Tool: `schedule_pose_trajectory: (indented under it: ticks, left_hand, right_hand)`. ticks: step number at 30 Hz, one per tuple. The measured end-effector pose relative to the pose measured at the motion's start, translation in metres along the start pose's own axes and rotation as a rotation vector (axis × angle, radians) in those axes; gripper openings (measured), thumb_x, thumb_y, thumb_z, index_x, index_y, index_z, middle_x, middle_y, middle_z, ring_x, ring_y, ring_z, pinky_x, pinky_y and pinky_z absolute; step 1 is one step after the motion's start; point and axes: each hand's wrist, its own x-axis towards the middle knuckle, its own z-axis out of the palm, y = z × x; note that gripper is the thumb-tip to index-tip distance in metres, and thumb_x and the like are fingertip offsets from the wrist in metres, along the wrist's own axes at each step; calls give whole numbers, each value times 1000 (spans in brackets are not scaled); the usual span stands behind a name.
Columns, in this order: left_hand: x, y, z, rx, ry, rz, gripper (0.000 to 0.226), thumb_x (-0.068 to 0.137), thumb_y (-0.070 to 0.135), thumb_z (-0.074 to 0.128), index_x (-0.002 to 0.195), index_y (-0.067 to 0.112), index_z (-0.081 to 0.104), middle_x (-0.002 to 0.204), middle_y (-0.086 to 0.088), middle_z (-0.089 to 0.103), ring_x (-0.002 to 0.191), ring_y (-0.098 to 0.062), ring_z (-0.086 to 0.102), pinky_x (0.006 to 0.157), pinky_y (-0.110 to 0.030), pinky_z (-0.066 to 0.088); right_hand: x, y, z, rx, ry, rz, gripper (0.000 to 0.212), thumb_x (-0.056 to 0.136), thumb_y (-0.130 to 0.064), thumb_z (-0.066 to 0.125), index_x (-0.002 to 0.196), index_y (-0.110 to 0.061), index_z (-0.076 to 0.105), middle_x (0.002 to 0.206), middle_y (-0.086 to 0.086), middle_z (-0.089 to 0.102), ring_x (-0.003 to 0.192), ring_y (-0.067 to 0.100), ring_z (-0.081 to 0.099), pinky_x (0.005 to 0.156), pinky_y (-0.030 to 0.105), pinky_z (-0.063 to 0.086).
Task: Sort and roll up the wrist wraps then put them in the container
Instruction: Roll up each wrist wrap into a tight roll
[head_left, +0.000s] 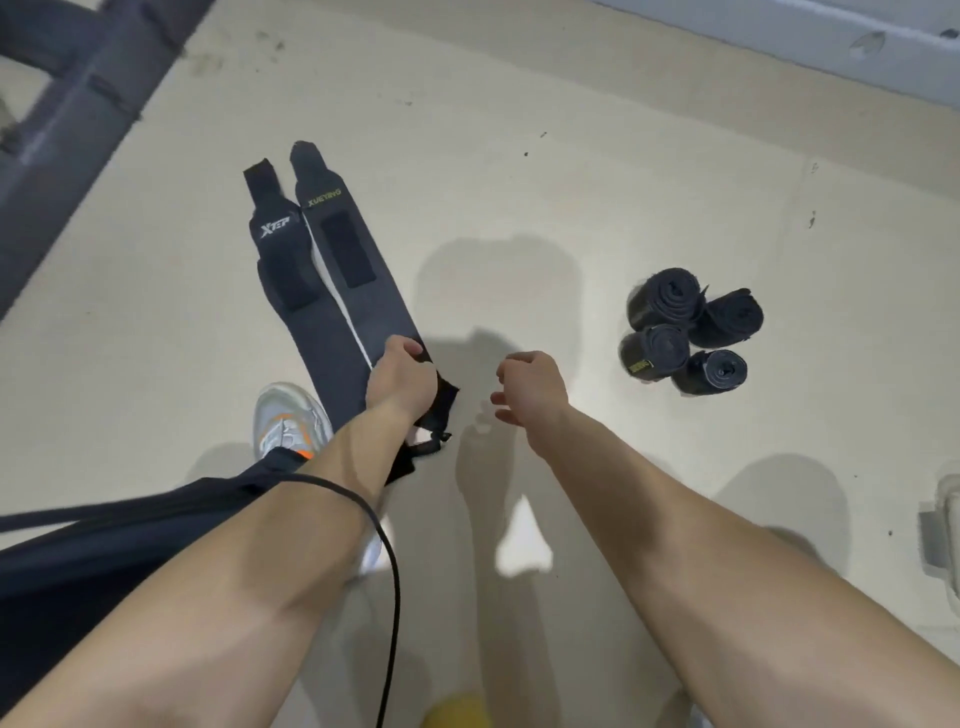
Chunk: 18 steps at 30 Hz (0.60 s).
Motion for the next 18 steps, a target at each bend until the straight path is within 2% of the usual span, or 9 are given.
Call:
schedule_pose_trajectory:
  ticks: [3,5,6,8,10,14,16,17,18]
  left_hand:
    - [19,-19,-10,-28,36,-122,45,95,7,47,139,12,44,138,-12,50,123,-33,52,95,-36,43]
    - [33,-27,-9,-93,33,-222,51,94,7,49,143,8,37,146,-17,43,128,-36,49,106,-42,45]
    - [39,-30,-7,-136,31,-269,54,93,9,51,145,6,34,147,-18,41,129,-38,49,108,-46,46]
    - [50,-35,-4,-223,23,-355,62,90,12,56,146,6,29,149,-18,40,128,-39,50,104,-50,50]
    - [58,-39,1,-294,32,-405,67,88,11,61,146,6,26,148,-18,39,127,-38,49,102,-50,53]
    - [69,-49,0,-359,32,-445,63,79,16,70,135,3,44,127,-16,59,107,-33,64,87,-43,62]
    - [72,-53,0,-373,10,-431,55,75,21,73,125,3,57,111,-14,67,93,-28,67,80,-36,61]
    - [72,-53,1,-380,-11,-418,47,79,22,74,120,4,60,102,-12,68,85,-26,65,74,-32,58]
    - [71,-52,1,-383,-27,-408,40,84,23,74,117,4,61,95,-10,66,79,-24,62,68,-31,53]
  right_hand:
    - [14,-1,31,-128,-70,-15,46,97,-11,47,142,-15,50,128,5,60,111,28,64,103,47,53]
    - [24,0,48,-208,-131,-29,55,99,-10,48,153,-16,40,145,4,52,129,29,54,111,38,43]
    - [29,0,56,-242,-158,-30,58,100,-9,48,156,-16,36,151,4,47,135,29,49,110,34,39]
    - [43,5,70,-273,-191,-27,61,101,-9,49,159,-14,30,160,5,39,143,28,41,110,34,35]
    - [56,9,79,-292,-183,-17,62,100,-11,53,158,-12,31,161,7,38,144,30,40,114,37,36]
    - [79,16,82,-313,-151,-20,56,98,-17,59,150,-9,42,145,9,51,132,31,51,111,40,44]
    - [85,18,78,-298,-152,0,33,95,-23,61,125,-10,58,116,8,62,109,30,59,97,40,52]
    - [89,20,75,-304,-157,2,19,94,-24,61,106,-10,60,98,6,61,94,28,58,85,37,52]
    - [86,18,72,-308,-165,10,14,94,-22,61,93,-8,59,85,6,57,82,27,54,75,35,48]
